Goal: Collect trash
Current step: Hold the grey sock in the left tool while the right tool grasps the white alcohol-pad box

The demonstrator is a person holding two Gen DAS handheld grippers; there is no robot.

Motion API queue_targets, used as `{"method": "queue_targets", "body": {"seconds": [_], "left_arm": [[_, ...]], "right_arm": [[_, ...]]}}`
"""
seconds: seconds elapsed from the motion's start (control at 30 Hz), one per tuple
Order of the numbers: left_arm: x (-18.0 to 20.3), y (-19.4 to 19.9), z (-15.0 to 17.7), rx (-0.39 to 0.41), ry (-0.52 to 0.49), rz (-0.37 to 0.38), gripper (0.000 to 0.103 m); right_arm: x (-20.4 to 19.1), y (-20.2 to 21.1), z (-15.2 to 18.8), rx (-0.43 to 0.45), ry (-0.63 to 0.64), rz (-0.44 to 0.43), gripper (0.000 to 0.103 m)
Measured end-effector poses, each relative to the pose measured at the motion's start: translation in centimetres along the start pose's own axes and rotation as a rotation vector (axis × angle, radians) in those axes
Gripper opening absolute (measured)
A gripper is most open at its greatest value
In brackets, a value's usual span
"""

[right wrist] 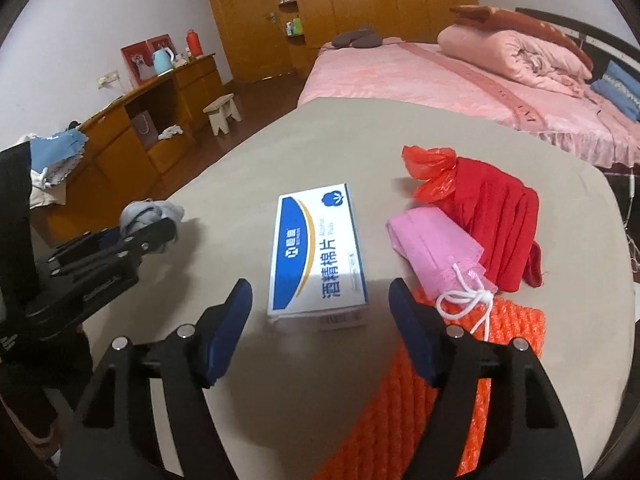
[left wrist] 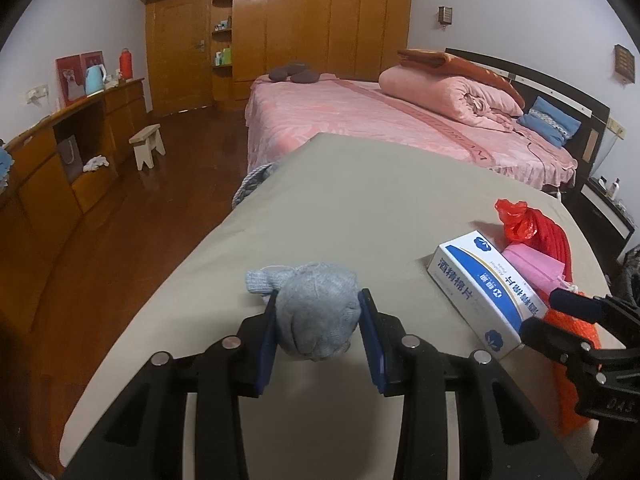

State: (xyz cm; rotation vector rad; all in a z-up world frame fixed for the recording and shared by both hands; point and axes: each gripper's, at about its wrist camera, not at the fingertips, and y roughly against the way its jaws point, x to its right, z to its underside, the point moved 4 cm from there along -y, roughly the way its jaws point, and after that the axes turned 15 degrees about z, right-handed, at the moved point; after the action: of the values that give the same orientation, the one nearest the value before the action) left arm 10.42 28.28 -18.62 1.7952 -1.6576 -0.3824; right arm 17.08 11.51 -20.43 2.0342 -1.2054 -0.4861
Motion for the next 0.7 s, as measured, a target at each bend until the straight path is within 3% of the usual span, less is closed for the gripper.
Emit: {"method": "queue_targets", "body": {"seconds": [0.4,0.53,0.7], "left_arm": [[-1.2,0.6,0.2,0.008,0.020,-0.018,0.038],[-1.4,0.6,0.3,0.005,0.025,-0.020,0.038],[-1.1,0.7,0.3,0.008,0.021,-0.017,0.038]], "right_arm": [[-1.6,-3.1,-1.0,-0.031,0.009,0.068,0.072],[-2.0,-4.0,-0.7,-0.061,0.014,0.072,0.054],[-1.8,-2.9,-0.8,-0.036,0.002,0.059,0.054]]}}
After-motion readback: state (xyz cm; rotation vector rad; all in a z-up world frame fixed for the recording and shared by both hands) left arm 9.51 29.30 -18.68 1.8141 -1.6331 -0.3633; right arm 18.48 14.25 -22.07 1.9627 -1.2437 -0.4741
